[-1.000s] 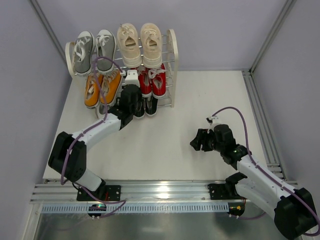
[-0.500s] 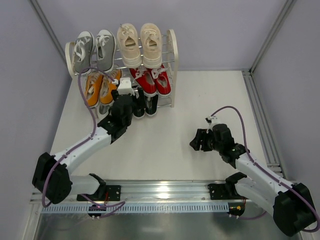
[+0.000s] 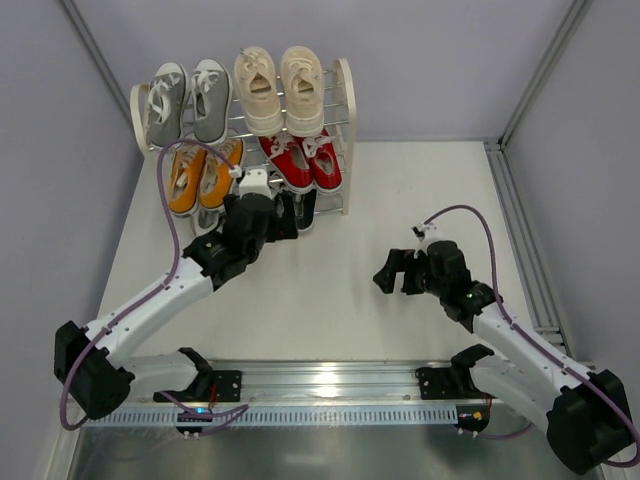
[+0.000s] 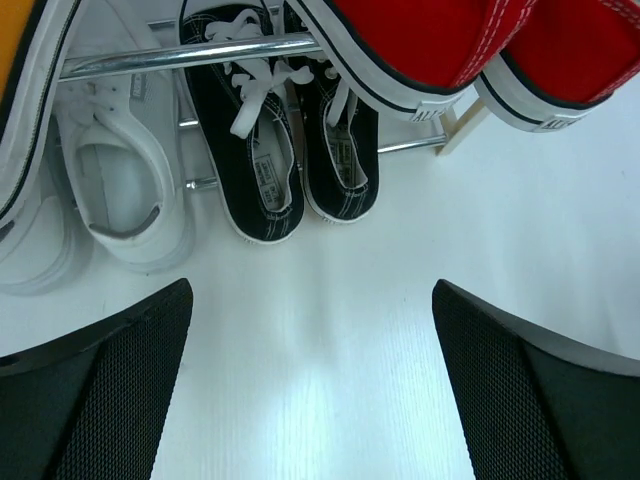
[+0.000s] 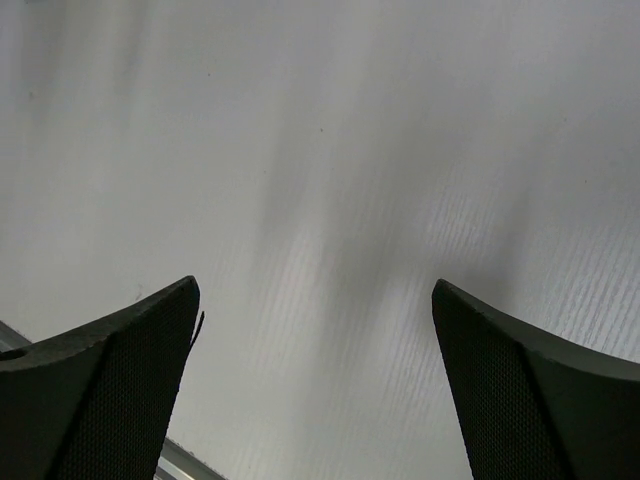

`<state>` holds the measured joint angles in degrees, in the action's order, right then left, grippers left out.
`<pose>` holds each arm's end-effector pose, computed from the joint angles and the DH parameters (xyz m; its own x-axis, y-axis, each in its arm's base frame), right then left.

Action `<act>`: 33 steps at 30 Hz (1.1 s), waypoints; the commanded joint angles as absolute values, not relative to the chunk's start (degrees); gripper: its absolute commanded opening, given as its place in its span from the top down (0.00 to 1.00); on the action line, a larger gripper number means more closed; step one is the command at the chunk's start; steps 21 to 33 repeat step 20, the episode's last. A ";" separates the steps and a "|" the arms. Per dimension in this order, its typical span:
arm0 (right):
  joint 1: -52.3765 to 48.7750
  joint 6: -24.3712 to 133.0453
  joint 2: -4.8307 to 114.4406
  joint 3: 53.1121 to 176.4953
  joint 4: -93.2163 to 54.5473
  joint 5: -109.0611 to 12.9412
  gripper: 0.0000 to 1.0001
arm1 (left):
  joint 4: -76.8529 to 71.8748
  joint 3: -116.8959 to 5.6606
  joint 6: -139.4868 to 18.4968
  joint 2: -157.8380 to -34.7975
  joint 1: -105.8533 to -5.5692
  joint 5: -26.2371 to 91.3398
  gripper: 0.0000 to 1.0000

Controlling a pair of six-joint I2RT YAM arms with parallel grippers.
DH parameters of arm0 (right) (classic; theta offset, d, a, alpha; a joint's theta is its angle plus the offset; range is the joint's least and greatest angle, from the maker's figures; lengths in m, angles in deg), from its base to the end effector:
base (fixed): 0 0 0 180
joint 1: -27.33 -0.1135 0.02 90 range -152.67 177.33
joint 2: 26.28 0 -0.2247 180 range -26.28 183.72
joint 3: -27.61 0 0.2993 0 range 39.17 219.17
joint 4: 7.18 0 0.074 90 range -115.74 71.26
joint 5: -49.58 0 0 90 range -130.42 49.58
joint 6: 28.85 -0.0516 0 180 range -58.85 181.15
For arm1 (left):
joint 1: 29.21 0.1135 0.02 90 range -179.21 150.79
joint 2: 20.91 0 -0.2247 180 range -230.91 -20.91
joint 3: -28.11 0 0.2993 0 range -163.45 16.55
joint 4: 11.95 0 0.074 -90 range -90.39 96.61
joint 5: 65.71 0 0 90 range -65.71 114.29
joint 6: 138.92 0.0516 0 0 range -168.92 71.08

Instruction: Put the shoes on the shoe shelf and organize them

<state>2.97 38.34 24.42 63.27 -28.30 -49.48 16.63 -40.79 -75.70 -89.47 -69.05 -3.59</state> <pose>0.2404 0.1178 0.1360 -0.6983 0.1041 -0.7082 -0.2738 0.8753 0.3986 0.2785 -0.2009 0.2678 -0.4370 -0.1541 -0.8862 0.0595 0.9781 -0.1994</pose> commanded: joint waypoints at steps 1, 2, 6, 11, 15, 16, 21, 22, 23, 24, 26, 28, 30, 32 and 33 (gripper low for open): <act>2.98 39.62 23.21 69.65 -29.45 -47.98 0.02 | 30.44 -47.52 -78.97 -87.11 -69.90 -4.18 0.00; 2.98 40.05 23.21 70.36 -30.07 -47.11 0.03 | 31.16 -47.78 -78.97 -86.40 -69.99 -4.27 0.00; 2.98 39.88 21.45 72.30 -31.39 -45.43 0.03 | 33.53 -48.22 -78.01 -81.48 -69.99 -4.98 0.00; 2.98 40.06 19.43 73.80 -31.40 -43.94 0.03 | 37.05 -49.63 -75.99 -76.12 -69.99 -6.73 0.00; 2.98 41.20 20.21 75.55 -32.10 -42.01 0.02 | 37.41 -49.54 -73.71 -72.08 -69.99 -6.74 0.00; 2.98 41.64 20.31 76.25 -32.27 -41.22 0.03 | 37.15 -49.46 -73.18 -71.37 -69.91 -6.65 0.00; 3.07 42.26 20.75 76.79 -30.53 -33.68 0.03 | 34.95 -47.79 -69.23 -67.85 -69.99 -5.16 0.00; 3.07 42.26 20.75 76.79 -30.53 -33.68 0.03 | 34.95 -47.79 -69.23 -67.85 -69.99 -5.16 0.00; 3.07 42.26 20.75 76.79 -30.53 -33.68 0.03 | 34.95 -47.79 -69.23 -67.85 -69.99 -5.16 0.00; 3.07 42.26 20.75 76.79 -30.53 -33.68 0.03 | 34.95 -47.79 -69.23 -67.85 -69.99 -5.16 0.00; 3.07 42.26 20.75 76.79 -30.53 -33.68 0.03 | 34.95 -47.79 -69.23 -67.85 -69.99 -5.16 0.00; 3.07 42.26 20.75 76.79 -30.53 -33.68 0.03 | 34.95 -47.79 -69.23 -67.85 -69.99 -5.16 0.00; 3.07 42.26 20.75 76.79 -30.53 -33.68 0.03 | 34.95 -47.79 -69.23 -67.85 -69.99 -5.16 0.00; 3.07 42.26 20.75 76.79 -30.53 -33.68 0.03 | 34.95 -47.79 -69.23 -67.85 -69.99 -5.16 0.00; 3.07 42.26 20.75 76.79 -30.53 -33.68 0.03 | 34.95 -47.79 -69.23 -67.85 -69.99 -5.16 0.00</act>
